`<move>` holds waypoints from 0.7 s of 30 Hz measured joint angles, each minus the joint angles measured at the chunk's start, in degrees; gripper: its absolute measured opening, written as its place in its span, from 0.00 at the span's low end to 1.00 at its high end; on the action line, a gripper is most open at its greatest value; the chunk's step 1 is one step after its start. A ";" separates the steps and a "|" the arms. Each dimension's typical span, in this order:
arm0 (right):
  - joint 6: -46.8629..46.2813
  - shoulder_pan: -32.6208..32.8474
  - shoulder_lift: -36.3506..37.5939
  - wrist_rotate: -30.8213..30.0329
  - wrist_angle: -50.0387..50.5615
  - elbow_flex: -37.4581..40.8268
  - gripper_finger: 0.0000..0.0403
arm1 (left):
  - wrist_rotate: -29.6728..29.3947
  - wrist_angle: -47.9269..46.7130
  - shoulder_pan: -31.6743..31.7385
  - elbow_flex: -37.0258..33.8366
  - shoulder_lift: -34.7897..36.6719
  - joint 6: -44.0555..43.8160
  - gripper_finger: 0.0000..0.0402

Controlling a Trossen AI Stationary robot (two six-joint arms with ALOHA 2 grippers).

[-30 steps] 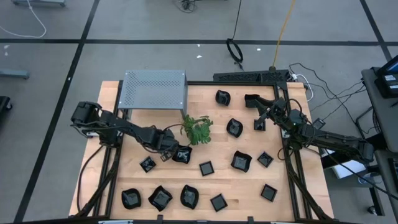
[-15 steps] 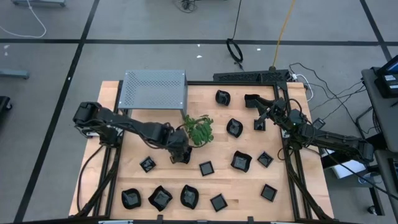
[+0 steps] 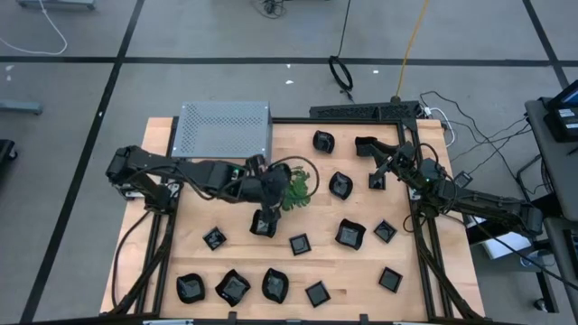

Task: Pick & Place Mini shaped plates
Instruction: Put the leaf shaped plate on the shelf

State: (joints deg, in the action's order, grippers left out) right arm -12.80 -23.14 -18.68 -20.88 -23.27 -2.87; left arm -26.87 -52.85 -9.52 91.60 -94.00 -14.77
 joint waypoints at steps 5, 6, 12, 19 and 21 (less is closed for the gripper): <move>0.00 -0.02 0.00 0.00 -0.02 0.00 0.26 | -6.24 -0.09 2.42 1.52 0.02 0.87 0.01; 0.01 0.00 0.00 0.00 -0.02 0.00 0.26 | -7.25 -0.17 3.24 1.52 0.02 0.32 0.01; 0.00 -0.02 0.00 0.00 -0.02 0.00 0.26 | -9.73 -1.95 9.17 1.52 0.02 -4.08 0.01; 0.01 -0.01 0.00 0.00 -0.01 0.00 0.26 | -10.72 -11.49 17.52 1.52 0.02 -6.52 0.03; 0.01 -0.01 0.00 0.00 -0.01 0.00 0.26 | -10.07 -15.30 19.99 1.52 0.04 -7.13 0.01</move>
State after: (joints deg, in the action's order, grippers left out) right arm -12.79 -23.14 -18.68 -20.88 -23.28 -2.87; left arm -36.94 -68.15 10.47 93.12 -93.95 -21.90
